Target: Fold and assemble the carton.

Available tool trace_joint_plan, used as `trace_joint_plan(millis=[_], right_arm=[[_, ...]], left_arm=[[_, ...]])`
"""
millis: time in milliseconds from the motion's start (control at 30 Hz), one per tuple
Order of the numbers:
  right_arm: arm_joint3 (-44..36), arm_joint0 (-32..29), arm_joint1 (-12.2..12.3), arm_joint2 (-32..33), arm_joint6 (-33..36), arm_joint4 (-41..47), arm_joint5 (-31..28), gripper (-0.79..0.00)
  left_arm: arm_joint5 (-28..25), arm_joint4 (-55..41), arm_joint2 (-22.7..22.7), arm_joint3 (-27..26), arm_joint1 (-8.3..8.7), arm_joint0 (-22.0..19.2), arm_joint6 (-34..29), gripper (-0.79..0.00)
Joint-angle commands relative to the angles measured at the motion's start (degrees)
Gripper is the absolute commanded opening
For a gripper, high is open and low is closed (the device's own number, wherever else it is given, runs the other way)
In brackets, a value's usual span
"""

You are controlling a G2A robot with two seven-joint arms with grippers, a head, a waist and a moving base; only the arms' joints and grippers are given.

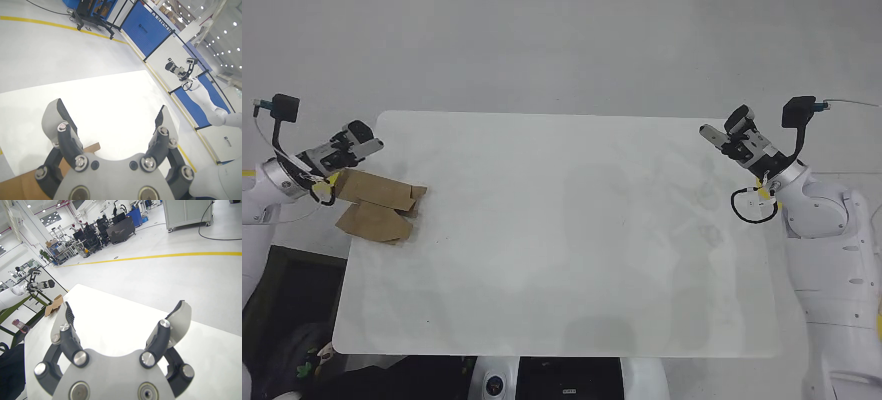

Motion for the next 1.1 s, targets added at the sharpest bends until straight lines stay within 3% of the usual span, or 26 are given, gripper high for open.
trace_joint_plan(millis=[0, 200, 300, 433, 667, 867, 1067], right_arm=[[0.0, 0.0, 0.0, 0.0, 0.0, 0.0, 0.0, 0.0], [0.0, 0.0, 0.0, 0.0, 0.0, 0.0, 0.0, 0.0], [0.0, 0.0, 0.0, 0.0, 0.0, 0.0, 0.0, 0.0], [0.0, 0.0, 0.0, 0.0, 0.0, 0.0, 0.0, 0.0], [0.0, 0.0, 0.0, 0.0, 0.0, 0.0, 0.0, 0.0], [0.0, 0.0, 0.0, 0.0, 0.0, 0.0, 0.0, 0.0], [0.0, 0.0, 0.0, 0.0, 0.0, 0.0, 0.0, 0.0]], left_arm=[[0.8, -1.0, -0.4, 2.2, 0.18, -1.0, -2.2, 0.0], [2.2, 3.5, -1.2, 7.0, 0.94, -4.0, -3.9, 0.0], [2.2, 11.2, -1.3, 9.4, 1.47, -5.7, -2.7, 0.0], [2.8, 14.3, -0.8, 12.0, 1.2, -6.5, 0.3, 0.0], [4.3, 16.7, 0.3, 17.8, 0.93, -8.7, -1.2, 0.0], [5.4, 22.1, 1.8, 22.4, 0.53, -10.9, 1.6, 0.0], [7.3, 25.4, 3.8, 26.0, -0.72, -11.9, 5.2, 0.0]])
